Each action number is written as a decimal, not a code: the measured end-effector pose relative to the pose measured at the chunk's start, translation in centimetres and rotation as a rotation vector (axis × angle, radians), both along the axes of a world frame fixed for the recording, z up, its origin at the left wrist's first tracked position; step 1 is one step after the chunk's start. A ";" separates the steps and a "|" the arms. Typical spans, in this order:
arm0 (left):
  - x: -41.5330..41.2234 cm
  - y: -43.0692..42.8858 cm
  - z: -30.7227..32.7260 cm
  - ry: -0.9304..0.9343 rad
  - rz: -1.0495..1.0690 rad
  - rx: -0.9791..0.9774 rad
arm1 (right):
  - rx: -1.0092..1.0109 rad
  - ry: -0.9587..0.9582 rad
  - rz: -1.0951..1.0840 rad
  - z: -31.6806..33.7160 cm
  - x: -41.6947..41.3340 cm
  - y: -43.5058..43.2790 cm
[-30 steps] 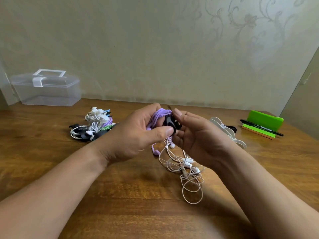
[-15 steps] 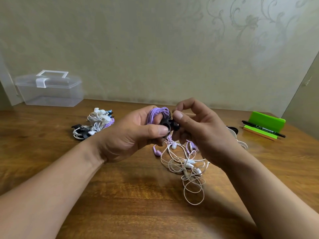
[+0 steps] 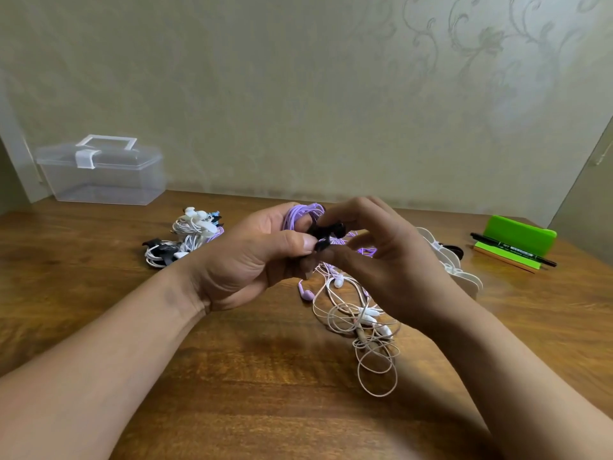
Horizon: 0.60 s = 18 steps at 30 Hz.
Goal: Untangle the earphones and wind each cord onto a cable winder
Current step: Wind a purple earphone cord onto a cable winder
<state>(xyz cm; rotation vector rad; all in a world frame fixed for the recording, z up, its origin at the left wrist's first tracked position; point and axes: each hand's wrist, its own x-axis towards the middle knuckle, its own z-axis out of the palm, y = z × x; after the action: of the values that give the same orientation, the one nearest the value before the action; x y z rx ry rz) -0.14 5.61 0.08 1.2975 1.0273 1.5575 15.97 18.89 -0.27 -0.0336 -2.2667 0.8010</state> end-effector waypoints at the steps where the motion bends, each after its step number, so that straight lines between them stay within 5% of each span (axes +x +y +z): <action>1: -0.1 0.0 -0.1 -0.006 -0.006 -0.006 | -0.033 0.013 0.018 -0.1 -0.1 0.0; 11: -1.0 -0.5 -0.1 0.006 -0.215 -0.100 | -0.197 -0.103 0.289 1.0 0.7 0.1; 18: -1.2 -0.3 -0.4 0.032 -0.180 -0.165 | -0.176 -0.165 0.204 1.1 0.9 0.1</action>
<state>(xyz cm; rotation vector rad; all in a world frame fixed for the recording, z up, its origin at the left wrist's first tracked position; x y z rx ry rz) -1.36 5.27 -0.33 1.2674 1.0074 1.2934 16.92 18.95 0.82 0.0530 -2.3736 1.1415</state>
